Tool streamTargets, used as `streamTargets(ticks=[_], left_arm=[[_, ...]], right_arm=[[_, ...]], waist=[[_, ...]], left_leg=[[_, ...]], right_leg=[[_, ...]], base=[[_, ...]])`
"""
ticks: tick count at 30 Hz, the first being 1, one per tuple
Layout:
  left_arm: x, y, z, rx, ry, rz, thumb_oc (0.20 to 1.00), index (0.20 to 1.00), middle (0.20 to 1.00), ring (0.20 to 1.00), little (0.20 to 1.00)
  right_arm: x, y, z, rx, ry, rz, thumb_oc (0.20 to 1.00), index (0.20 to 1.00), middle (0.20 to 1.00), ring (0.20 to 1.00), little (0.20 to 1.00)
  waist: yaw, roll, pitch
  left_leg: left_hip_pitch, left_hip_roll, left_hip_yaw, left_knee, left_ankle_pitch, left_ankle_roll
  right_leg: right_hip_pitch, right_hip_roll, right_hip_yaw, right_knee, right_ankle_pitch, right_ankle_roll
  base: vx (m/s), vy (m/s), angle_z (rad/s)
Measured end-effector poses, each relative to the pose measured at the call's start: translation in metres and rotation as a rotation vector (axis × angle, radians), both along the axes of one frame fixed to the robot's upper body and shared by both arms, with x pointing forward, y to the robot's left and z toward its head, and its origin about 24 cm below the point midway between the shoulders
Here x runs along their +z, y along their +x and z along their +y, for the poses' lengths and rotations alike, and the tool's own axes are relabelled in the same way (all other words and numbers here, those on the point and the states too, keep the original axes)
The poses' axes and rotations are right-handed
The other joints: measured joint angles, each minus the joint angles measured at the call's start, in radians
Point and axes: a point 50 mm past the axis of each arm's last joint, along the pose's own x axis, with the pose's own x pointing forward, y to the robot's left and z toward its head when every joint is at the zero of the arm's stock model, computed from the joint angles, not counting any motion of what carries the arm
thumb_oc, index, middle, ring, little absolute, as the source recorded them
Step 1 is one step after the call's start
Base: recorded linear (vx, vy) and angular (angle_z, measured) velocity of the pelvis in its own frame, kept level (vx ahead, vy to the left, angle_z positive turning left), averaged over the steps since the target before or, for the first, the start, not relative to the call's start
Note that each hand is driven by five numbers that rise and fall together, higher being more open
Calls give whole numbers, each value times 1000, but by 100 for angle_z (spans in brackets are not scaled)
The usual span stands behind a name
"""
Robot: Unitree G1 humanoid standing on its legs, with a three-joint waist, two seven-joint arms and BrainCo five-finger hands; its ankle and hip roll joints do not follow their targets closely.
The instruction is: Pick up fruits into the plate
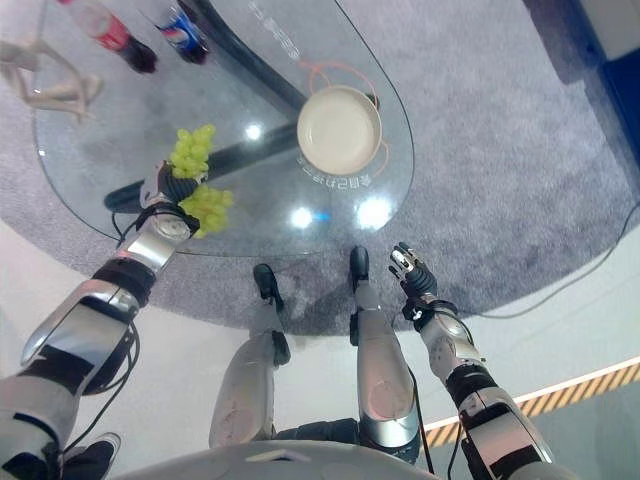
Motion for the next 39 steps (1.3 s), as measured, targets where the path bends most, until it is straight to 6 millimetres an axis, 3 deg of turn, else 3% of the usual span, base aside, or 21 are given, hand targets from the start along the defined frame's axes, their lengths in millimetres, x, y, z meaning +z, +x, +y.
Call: streamTargets(ticks=[7,12,16,22,24,29,33,39], left_arm=[[10,-23,-1,-198,-105,-6,200,200,200,200,200],[35,-38,-1,-361,-103,7,200,200,200,200,200],[33,-48,-4,-485,-115,109,200,200,200,200,200],[29,-57,-16,-648,-163,225,200,200,200,200,200],[26,-61,-20,-702,-188,260,200,200,200,200,200],[21,-67,-44,-853,-209,329,200,200,200,200,200],[18,-72,-64,-944,-231,357,200,200,200,200,200],[3,-79,-91,-1032,-331,415,200,200,200,200,200]], right_arm=[[41,5,1,47,-14,-210,1000,1000,1000,1000,1000],[78,8,-7,236,-162,-353,1000,1000,1000,1000,1000],[90,4,-13,427,-293,-348,1000,1000,1000,1000,1000],[104,0,-8,694,-334,-295,1000,1000,1000,1000,1000],[102,-3,3,793,-300,-264,1000,1000,1000,1000,1000],[87,-16,42,1024,-164,-160,1000,1000,1000,1000,1000],[76,-25,68,1101,-43,-126,1000,1000,1000,1000,1000],[67,-36,89,1173,3,-95,1000,1000,1000,1000,1000]], waist=[[26,12,-8],[53,21,-37],[80,25,-184],[107,25,-312],[115,26,-353],[129,25,-380],[138,24,-408],[143,29,-437]], left_leg=[[91,-1,-21,0,-24,-4],[176,0,-34,0,-33,-6],[197,0,-36,-5,-68,-12],[267,-6,-42,-5,-85,-6],[276,-9,-43,-5,-87,-5],[327,-19,-51,-5,-96,2],[334,-22,-56,-5,-97,4],[340,-22,-57,-5,-95,6]], right_leg=[[124,-2,-25,-42,4,-6],[220,-4,-38,-43,1,-4],[245,-6,-39,-43,-22,3],[321,-15,-49,-43,-49,8],[331,-16,-50,-43,-54,9],[389,-20,-60,-44,-66,16],[398,-23,-63,-44,-67,17],[404,-22,-66,-44,-67,17]], base=[[141,-3,10],[218,-35,10],[184,-20,6],[141,-22,6],[99,-7,2],[81,9,7],[23,16,3],[-4,11,0]])
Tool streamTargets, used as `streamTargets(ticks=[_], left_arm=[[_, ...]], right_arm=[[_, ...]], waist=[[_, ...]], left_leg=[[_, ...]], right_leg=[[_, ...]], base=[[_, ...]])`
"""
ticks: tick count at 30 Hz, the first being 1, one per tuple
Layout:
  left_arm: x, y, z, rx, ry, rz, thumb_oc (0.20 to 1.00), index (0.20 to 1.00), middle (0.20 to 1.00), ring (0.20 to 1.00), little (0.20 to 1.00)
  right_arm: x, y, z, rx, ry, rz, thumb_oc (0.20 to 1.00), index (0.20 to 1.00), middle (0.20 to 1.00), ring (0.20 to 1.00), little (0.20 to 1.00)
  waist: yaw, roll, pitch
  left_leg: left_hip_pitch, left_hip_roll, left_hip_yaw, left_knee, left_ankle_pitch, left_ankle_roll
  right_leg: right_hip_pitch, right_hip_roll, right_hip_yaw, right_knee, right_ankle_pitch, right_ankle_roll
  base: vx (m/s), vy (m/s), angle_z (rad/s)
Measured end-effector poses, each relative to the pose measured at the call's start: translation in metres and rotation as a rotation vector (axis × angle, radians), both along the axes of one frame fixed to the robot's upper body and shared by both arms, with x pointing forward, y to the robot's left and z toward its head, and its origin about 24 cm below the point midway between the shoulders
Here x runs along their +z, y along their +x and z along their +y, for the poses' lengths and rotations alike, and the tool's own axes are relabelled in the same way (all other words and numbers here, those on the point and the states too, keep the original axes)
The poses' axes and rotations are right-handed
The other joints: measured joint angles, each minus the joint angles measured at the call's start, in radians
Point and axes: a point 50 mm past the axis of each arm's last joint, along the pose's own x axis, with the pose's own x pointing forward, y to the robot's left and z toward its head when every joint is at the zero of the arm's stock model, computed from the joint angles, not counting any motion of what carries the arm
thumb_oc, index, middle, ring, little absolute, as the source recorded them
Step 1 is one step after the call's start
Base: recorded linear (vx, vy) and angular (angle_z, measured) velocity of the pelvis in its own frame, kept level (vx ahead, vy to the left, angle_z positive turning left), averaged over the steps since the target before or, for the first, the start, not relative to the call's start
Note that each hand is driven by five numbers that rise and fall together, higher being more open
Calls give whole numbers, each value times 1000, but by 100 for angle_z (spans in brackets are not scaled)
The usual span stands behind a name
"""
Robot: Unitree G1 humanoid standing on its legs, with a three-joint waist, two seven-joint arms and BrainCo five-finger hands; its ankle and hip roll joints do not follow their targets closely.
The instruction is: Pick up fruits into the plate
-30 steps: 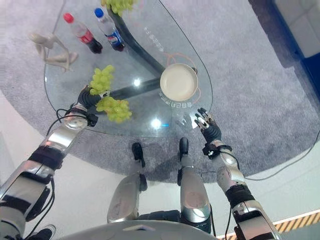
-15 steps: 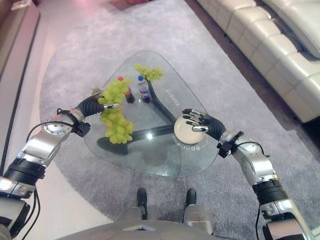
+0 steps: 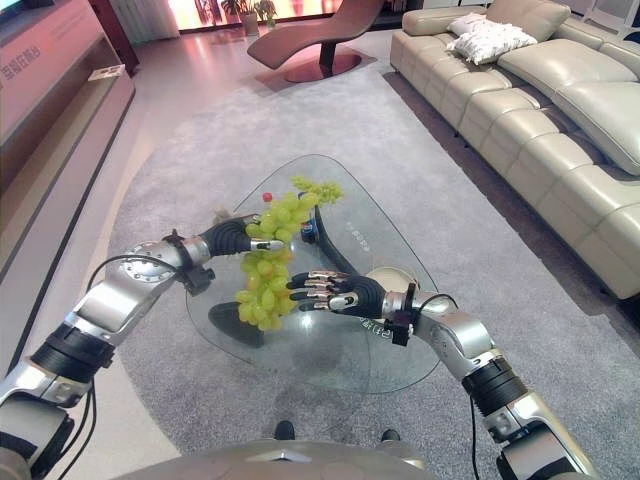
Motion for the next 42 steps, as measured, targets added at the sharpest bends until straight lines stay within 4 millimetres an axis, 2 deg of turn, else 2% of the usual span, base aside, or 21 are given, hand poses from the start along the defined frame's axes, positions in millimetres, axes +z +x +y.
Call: streamTargets(ticks=[4,9,15,23,26,28,31,32,35,37,42], left_arm=[[-2,-6,-21,-63,-75,35,200,200,200,200,200],[2,-10,-35,-103,-149,41,200,200,200,200,200],[0,-11,-40,-96,-187,62,200,200,200,200,200],[-1,-11,-38,-73,-189,60,200,200,200,200,200],[-4,-12,-36,-63,-190,69,200,200,200,200,200],[-7,-14,-32,-43,-195,78,200,200,200,200,200],[-10,-16,-17,8,-194,85,200,200,200,200,200],[-10,-16,-15,14,-192,86,200,200,200,200,200],[-14,-20,6,72,-174,98,200,200,200,200,200],[-12,-20,12,84,-170,83,200,200,200,200,200],[-8,-20,24,105,-169,58,200,200,200,200,200]], right_arm=[[-4,-7,14,42,18,22,1000,1000,1000,1000,1000],[-8,-11,24,41,39,38,1000,1000,1000,1000,1000],[-9,-15,31,36,68,54,1000,1000,1000,1000,1000],[-9,-15,27,35,58,45,1000,1000,1000,1000,1000],[-6,-17,18,40,46,30,1000,1000,1000,1000,1000],[-1,-18,5,23,41,7,1000,1000,1000,1000,1000],[12,-15,-27,-16,13,-61,1000,1000,1000,1000,1000],[14,-14,-31,-26,9,-72,1000,1000,1000,1000,1000],[33,-7,-68,-95,-56,-164,1000,1000,1000,1000,1000],[42,-6,-84,-145,-54,-198,1000,1000,1000,1000,1000],[56,-4,-99,-227,9,-264,1000,1000,1000,1000,1000]], waist=[[-2,1,0],[-3,8,-7],[-2,22,-18],[-2,22,-19],[1,22,-19],[1,22,-19],[-5,20,-19],[-7,20,-19],[-17,15,-16],[-17,12,-15],[-23,6,-13]], left_leg=[[-1,1,0,0,2,3],[-1,2,-2,0,3,5],[0,1,-7,0,4,5],[-1,2,-8,0,4,6],[-2,2,-9,0,3,4],[-5,1,-8,0,3,4],[-14,1,-8,0,5,8],[-13,1,-8,0,5,7],[-14,1,-6,0,5,7],[-15,2,-6,0,5,7],[-16,1,3,0,-1,0]], right_leg=[[0,-1,-1,0,0,0],[0,-3,-6,0,0,0],[3,-3,-9,0,0,0],[5,-7,-9,0,-3,4],[4,-8,-9,0,-3,4],[0,-9,-9,0,-4,5],[-8,-9,-9,0,-2,3],[-8,-9,-9,0,-2,4],[-10,-8,-8,0,-5,7],[-12,-8,-7,0,-6,8],[-19,-9,3,0,-6,9]], base=[[-7,8,0],[-6,6,0],[-12,7,2],[-12,4,0],[0,0,0],[0,0,0],[0,0,0],[0,0,0],[0,0,0],[0,0,0],[6,-4,-5]])
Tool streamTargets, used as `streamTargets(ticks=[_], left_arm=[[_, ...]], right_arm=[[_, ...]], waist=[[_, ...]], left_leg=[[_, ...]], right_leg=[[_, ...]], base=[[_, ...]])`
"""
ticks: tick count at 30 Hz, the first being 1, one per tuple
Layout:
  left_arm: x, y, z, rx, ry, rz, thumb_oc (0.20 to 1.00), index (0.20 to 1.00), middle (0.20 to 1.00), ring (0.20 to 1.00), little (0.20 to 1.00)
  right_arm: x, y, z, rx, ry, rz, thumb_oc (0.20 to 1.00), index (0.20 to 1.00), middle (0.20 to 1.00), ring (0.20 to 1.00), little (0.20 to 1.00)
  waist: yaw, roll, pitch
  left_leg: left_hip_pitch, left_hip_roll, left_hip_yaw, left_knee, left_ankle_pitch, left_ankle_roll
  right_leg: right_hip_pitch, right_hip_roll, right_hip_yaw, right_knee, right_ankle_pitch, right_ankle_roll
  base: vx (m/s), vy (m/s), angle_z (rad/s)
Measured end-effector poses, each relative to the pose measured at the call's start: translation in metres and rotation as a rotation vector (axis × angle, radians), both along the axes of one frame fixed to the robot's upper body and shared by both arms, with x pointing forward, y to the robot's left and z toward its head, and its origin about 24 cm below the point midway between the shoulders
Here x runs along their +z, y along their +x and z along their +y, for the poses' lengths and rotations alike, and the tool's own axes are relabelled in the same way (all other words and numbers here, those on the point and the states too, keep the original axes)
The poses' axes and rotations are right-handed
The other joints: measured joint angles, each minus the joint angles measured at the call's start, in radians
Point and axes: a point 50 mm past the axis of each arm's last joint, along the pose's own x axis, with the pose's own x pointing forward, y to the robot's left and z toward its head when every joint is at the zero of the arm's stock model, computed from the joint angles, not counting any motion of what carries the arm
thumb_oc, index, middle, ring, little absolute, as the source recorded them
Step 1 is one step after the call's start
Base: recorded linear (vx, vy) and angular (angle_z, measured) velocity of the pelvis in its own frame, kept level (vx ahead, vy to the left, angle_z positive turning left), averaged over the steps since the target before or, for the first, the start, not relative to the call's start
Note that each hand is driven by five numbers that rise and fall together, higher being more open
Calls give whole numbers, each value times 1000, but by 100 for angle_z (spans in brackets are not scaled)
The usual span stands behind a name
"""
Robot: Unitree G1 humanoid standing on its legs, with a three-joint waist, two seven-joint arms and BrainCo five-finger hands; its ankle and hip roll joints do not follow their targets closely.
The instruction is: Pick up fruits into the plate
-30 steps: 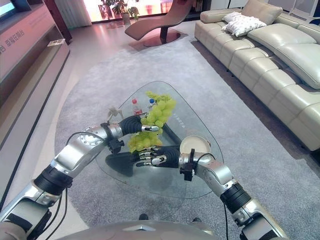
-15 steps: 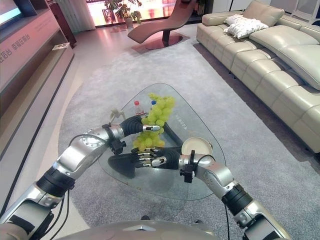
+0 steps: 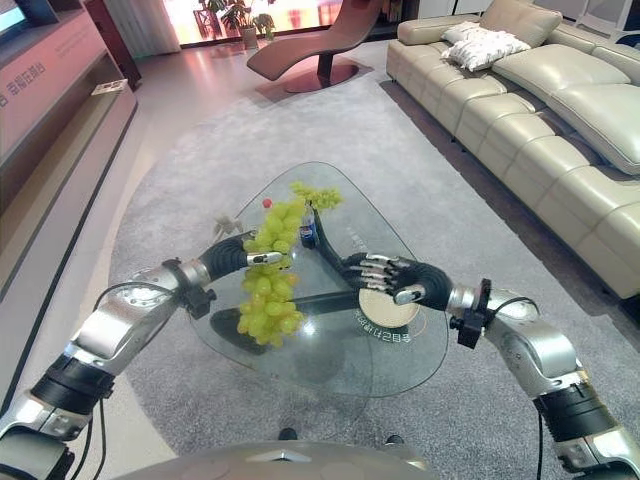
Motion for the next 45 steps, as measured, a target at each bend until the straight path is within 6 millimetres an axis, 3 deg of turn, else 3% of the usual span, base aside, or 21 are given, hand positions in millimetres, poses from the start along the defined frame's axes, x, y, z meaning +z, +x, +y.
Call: streamTargets(ticks=[8,11,14,21,31,39,45], left_arm=[[3,0,1,-21,-23,5,200,200,200,200,200],[4,0,-1,-36,-27,5,200,200,200,200,200],[3,1,-10,-68,-24,8,200,200,200,200,200],[12,7,-41,-158,-116,-14,200,200,200,200,200],[11,7,-56,-184,-161,10,200,200,200,200,200],[9,8,-55,-169,-154,28,200,200,200,200,200],[9,8,-56,-170,-157,32,200,200,200,200,200]], right_arm=[[-5,3,-9,-109,-13,-27,1000,1000,1000,1000,1000],[-15,8,-7,-132,-68,-3,1000,1000,1000,1000,1000],[-25,10,4,-112,-81,27,1000,1000,1000,1000,1000],[-41,20,50,-36,-53,64,1000,1000,1000,1000,1000],[-50,24,86,9,-6,102,1000,1000,1000,1000,1000],[-54,23,90,24,2,145,1000,1000,1000,1000,1000],[-62,11,99,134,48,279,1000,1000,1000,1000,1000]], waist=[[-1,-6,4],[-1,-7,5],[4,-7,5],[13,-8,5],[19,-7,6],[35,-2,9],[35,0,10]], left_leg=[[0,-1,8,0,-1,7],[1,-2,8,0,-1,7],[1,-4,6,0,-1,7],[2,-14,-12,0,0,8],[2,-15,-17,1,1,8],[2,-16,-18,0,1,8],[2,-16,-18,0,1,8]], right_leg=[[-4,-1,10,-4,0,0],[-3,-2,10,-4,0,1],[-1,-1,6,-4,-1,1],[11,-9,-13,-4,-5,6],[14,-10,-20,-4,-3,5],[15,-10,-21,-4,-4,5],[15,-10,-21,-4,-3,5]], base=[[-5,-5,-3],[0,0,0],[-1,-1,1],[1,-1,8],[0,0,0],[0,0,0],[0,0,0]])
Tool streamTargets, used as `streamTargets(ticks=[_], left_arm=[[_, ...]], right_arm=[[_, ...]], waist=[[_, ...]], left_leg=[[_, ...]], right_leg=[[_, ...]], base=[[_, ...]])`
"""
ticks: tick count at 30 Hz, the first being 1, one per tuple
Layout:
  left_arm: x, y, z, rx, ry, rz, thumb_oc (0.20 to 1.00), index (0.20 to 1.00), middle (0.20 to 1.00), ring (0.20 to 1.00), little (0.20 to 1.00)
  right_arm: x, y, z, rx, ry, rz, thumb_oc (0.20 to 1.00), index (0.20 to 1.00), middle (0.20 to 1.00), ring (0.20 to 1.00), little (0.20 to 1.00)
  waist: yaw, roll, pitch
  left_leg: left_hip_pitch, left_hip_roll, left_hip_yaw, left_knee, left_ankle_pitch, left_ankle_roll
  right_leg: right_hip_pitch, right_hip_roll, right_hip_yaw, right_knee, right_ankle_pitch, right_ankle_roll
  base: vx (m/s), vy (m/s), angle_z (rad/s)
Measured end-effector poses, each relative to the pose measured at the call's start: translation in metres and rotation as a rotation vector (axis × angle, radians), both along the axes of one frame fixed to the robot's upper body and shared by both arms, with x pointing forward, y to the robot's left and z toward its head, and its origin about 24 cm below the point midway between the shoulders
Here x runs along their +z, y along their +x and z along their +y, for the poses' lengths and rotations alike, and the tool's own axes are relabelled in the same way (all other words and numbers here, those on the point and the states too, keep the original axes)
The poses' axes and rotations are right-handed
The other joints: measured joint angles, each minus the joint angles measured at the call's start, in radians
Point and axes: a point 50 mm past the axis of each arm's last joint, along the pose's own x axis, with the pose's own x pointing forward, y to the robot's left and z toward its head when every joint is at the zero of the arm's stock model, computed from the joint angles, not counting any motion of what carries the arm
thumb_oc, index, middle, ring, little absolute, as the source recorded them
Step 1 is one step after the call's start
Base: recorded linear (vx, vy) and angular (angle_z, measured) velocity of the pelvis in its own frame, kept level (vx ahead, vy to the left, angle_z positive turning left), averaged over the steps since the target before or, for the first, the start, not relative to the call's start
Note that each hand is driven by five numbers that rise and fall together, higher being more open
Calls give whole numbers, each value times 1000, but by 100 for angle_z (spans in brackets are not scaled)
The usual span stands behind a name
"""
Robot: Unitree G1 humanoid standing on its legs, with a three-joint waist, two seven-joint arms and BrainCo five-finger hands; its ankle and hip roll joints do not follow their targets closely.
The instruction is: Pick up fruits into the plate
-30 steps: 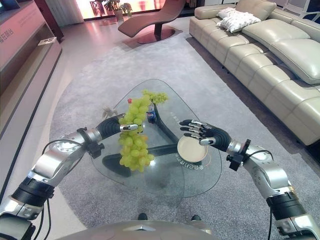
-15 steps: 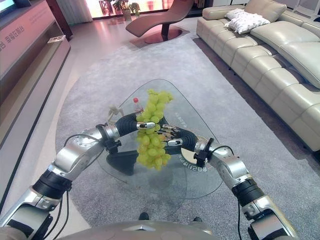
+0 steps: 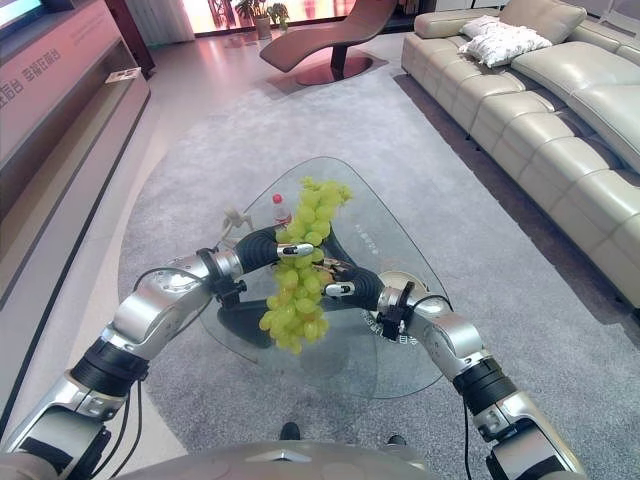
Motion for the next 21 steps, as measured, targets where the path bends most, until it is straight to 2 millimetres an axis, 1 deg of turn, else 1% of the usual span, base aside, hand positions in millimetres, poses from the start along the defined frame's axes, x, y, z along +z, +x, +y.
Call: streamTargets(ticks=[3,7,10,15,21], left_arm=[[0,0,-1,-1,-5,0,200,200,200,200,200],[3,-1,-3,6,-11,-16,200,200,200,200,200],[4,-1,-7,2,-29,-19,200,200,200,200,200],[3,-2,-12,-4,-46,-15,200,200,200,200,200],[1,-3,-15,-15,-40,-8,200,200,200,200,200]], right_arm=[[0,-15,16,136,60,52,1000,1000,1000,1000,1000],[-3,-28,30,235,112,113,1000,1000,1000,1000,1000],[-4,-33,39,277,141,144,1000,1000,1000,1000,1000],[-3,-40,48,336,192,188,1000,1000,1000,1000,1000],[-1,-45,53,381,201,209,1000,1000,1000,1000,1000]], waist=[[-2,3,2],[-1,3,2],[-1,3,2],[-3,3,1],[-2,4,1]], left_leg=[[1,0,0,0,0,0],[1,0,2,0,-1,2],[3,0,4,0,-2,3],[4,1,6,0,-2,3],[5,1,7,0,-2,3]], right_leg=[[0,0,1,0,0,0],[0,0,2,0,-1,1],[0,0,5,0,-1,1],[0,0,8,2,-1,1],[0,0,8,4,0,0]], base=[[0,0,0],[0,0,0],[0,0,0],[0,0,0],[0,0,0]])
